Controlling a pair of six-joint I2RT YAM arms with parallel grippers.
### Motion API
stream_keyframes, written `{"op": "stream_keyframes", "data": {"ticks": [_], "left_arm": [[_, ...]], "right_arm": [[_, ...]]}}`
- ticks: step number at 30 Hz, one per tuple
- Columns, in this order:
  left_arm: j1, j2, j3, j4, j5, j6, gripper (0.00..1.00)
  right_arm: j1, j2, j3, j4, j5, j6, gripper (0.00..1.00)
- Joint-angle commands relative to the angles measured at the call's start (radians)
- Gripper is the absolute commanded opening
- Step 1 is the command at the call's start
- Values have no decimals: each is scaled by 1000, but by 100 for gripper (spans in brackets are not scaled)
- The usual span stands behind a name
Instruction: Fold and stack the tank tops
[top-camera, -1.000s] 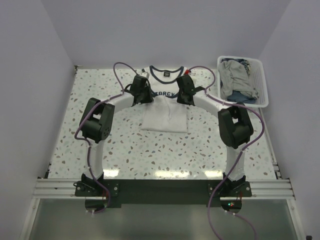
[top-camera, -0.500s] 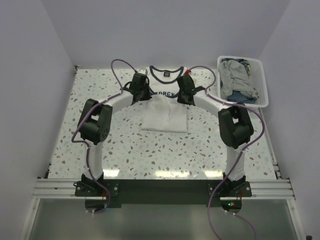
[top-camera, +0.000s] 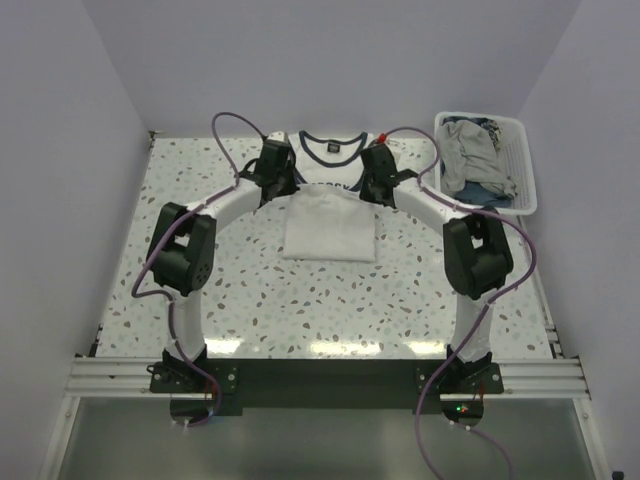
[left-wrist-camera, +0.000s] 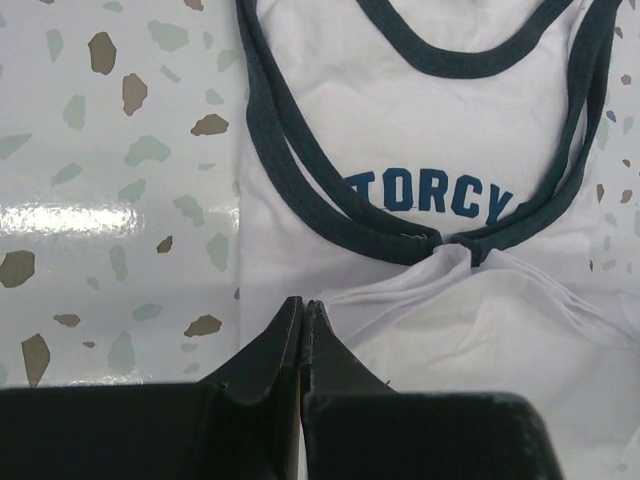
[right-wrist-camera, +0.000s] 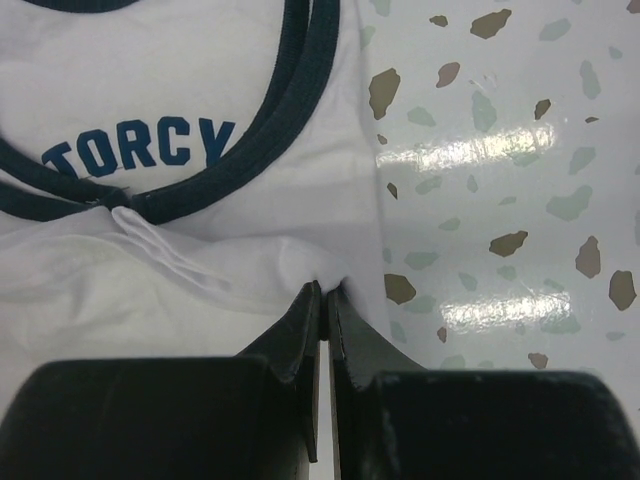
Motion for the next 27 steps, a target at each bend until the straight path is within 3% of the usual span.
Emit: {"op": "stream_keyframes", "data": {"ticks": [1, 4, 5, 6, 7, 8, 9, 11, 12, 14, 19, 22, 25, 27], "left_arm": [[-1, -3, 27, -15, -43, -23, 0], [2, 23, 39, -15, -46, -21, 0], [4, 28, 46, -15, -45, -20, 0], [5, 44, 50, -12, -35, -15, 3], [7, 54, 55, -3, -29, -11, 11], [8, 60, 61, 3, -23, -8, 33], [10, 64, 58, 15, -6, 0, 45], [11, 61, 55, 52, -6, 0, 64], [15, 54, 56, 57, -5, 0, 67], [16, 37, 58, 66, -14, 0, 74], [18, -63, 7, 89, -35, -3, 69], [2, -104, -63, 83, -11, -34, 57], [-21, -182, -209, 86, -18, -92, 47], [-31, -288, -382, 118, -53, -153, 49]], "right_arm": [[-13, 6, 45, 6, -5, -6, 0], [-20, 26, 54, 8, -18, -9, 4], [-22, 31, 58, 14, -31, -14, 9], [-24, 37, 61, 19, -35, -23, 22], [-28, 43, 65, 22, -38, -26, 28], [-30, 47, 74, 14, -39, -29, 33], [-33, 52, 94, 8, -51, -34, 44], [-37, 60, 113, -4, -50, -46, 54], [-36, 60, 125, -9, -48, -51, 60], [-39, 45, 131, -20, -38, -69, 63], [-36, -35, 73, -7, -34, -85, 55], [-27, -58, 19, -17, -93, -60, 47], [2, -110, -95, -9, -130, -37, 44], [21, -161, -222, 12, -147, -20, 44]]}}
